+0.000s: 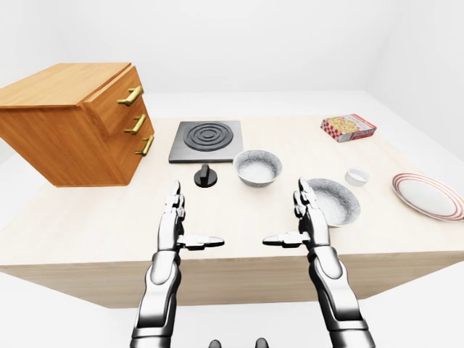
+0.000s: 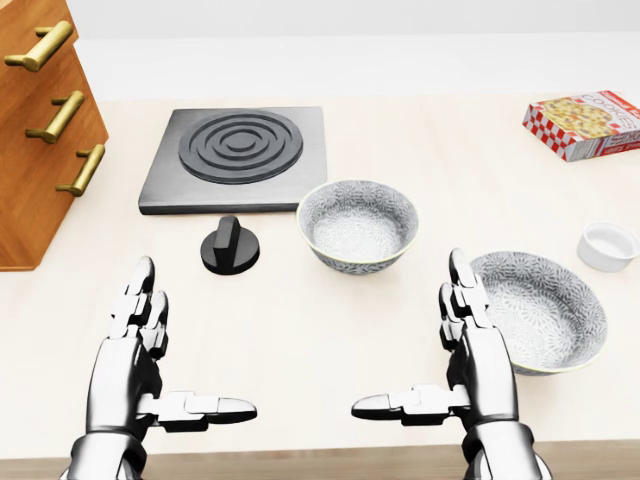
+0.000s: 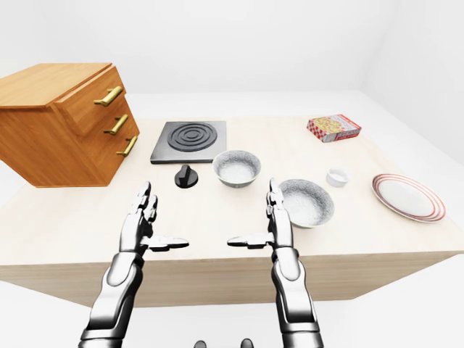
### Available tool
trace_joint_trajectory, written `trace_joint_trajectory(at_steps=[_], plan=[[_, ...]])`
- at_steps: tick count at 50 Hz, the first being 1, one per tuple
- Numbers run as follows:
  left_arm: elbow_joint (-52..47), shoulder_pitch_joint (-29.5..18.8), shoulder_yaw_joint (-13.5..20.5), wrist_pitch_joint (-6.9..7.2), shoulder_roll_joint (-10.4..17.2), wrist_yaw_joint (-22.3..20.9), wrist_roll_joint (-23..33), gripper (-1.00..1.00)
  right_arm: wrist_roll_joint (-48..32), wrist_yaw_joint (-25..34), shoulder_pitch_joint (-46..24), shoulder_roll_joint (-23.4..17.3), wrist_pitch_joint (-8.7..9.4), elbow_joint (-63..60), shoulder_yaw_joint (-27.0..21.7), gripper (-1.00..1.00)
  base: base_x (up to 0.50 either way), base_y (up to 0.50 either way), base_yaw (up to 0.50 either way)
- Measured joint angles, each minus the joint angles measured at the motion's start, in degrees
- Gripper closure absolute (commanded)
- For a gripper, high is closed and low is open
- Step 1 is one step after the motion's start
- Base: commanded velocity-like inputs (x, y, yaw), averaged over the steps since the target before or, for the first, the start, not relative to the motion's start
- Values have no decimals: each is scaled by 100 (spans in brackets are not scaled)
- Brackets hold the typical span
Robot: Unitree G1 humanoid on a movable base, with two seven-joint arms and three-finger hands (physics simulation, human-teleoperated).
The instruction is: Pick the akita bowl from table center and place it on the plate.
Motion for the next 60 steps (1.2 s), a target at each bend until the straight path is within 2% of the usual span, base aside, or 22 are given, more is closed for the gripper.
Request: trace_joint_trajectory(at_steps=[5,12,19,21,40,60], plan=[[31,-22,65,42,29,-56,-54,-100,4,62,26,-21,50,-84,-34,-100,0,0,0],[14,-69,130,172,63,-84,-87,-100,-8,122,64,-31,201,-300,-49,-100,0,0,0],[-102,-223,173,494,132,-80,20,-100,-60,98,26,-35,419,-517,-62,-100,0,0,0],[-143,-305,184,494,168,-104,83,-100,-86,69,-14,-41,488,-591,-74,-100,0,0,0],[-347,-1358,409,494,491,-430,232,-100,-252,100,-583,-154,488,-1596,-182,-100,0,-3,0],[-696,-1608,455,494,557,-549,247,-100,-97,162,-762,-188,488,-2012,-241,-100,-4,-50,0]])
